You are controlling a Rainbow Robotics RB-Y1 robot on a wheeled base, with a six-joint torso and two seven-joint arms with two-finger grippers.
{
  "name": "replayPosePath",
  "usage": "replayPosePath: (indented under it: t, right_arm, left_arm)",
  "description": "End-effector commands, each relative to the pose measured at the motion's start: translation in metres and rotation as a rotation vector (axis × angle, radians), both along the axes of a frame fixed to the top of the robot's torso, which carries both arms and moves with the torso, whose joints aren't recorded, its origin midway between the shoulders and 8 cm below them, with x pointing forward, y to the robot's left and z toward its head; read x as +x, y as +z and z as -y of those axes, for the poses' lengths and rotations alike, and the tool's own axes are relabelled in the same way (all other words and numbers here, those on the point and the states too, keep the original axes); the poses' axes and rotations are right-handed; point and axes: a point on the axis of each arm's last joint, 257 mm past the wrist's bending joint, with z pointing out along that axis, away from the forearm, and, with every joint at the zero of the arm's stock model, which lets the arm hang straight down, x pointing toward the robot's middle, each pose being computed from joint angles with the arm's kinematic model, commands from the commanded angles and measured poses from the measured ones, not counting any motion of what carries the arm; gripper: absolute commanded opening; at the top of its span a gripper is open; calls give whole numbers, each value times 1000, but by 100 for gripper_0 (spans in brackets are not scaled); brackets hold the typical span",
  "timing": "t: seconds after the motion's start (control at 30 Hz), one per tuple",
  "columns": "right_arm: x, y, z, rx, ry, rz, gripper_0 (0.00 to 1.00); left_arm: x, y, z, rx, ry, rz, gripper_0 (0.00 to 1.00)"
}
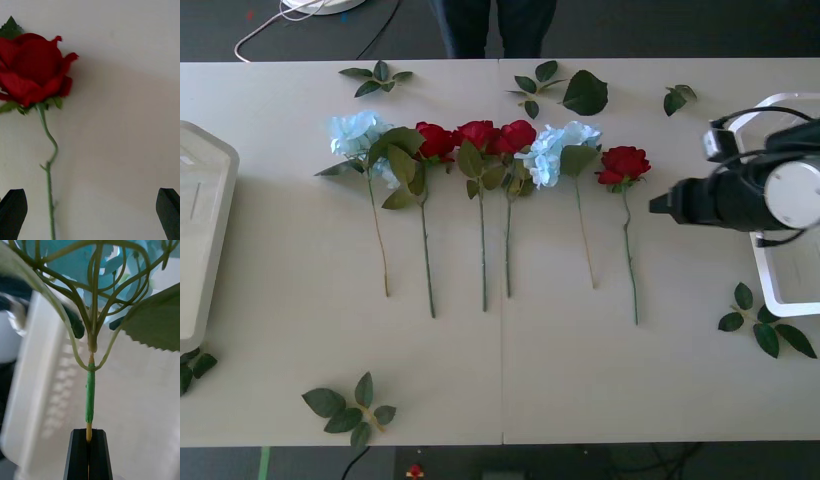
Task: Place the red flowers into the right box and the blue flowers into the left box. If a person shows an open palm, hand one flower to the person first, then continue sorting.
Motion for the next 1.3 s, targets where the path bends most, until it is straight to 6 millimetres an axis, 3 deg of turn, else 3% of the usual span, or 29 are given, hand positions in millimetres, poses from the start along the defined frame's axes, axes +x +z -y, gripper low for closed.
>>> replayPosePath:
  t: [0.03, 0.13, 0.27, 0.7, 0.97, 1.0, 1.03, 1.07, 1.1, 1.3]
  right_arm:
    - [29, 15, -33, 30, 11, 40, 100]
    - [40, 12, -46, 23, 25, 45, 100]
    - [51, 5, -56, 9, 32, 50, 100]
    - [76, -17, -62, -58, 22, 42, 100]
    - [86, -24, -68, -84, 19, 64, 100]
    - [88, -23, -69, -87, 20, 71, 83]
    - [88, -23, -67, -95, 21, 73, 42]
    - [88, -24, -68, -97, 22, 73, 16]
    - [88, -23, -68, -97, 21, 74, 3]
    - [88, -24, -68, -99, 24, 76, 0]
  left_arm:
    - [-14, 4, -45, 169, 5, 14, 0]
    - [-16, -8, -59, 243, -4, 14, 0]
    - [-19, -25, -63, 266, -15, 15, 0]
    - [0, -74, -33, 217, -40, 51, 0]
    - [6, -88, -22, 209, -56, 65, 0]
    - [6, -90, -21, 207, -57, 64, 0]
    - [7, -91, -20, 204, -58, 66, 0]
    - [6, -94, -19, 201, -59, 63, 0]
    - [6, -96, -19, 200, -59, 62, 0]
    - [2, -109, -21, 221, -83, 86, 0]
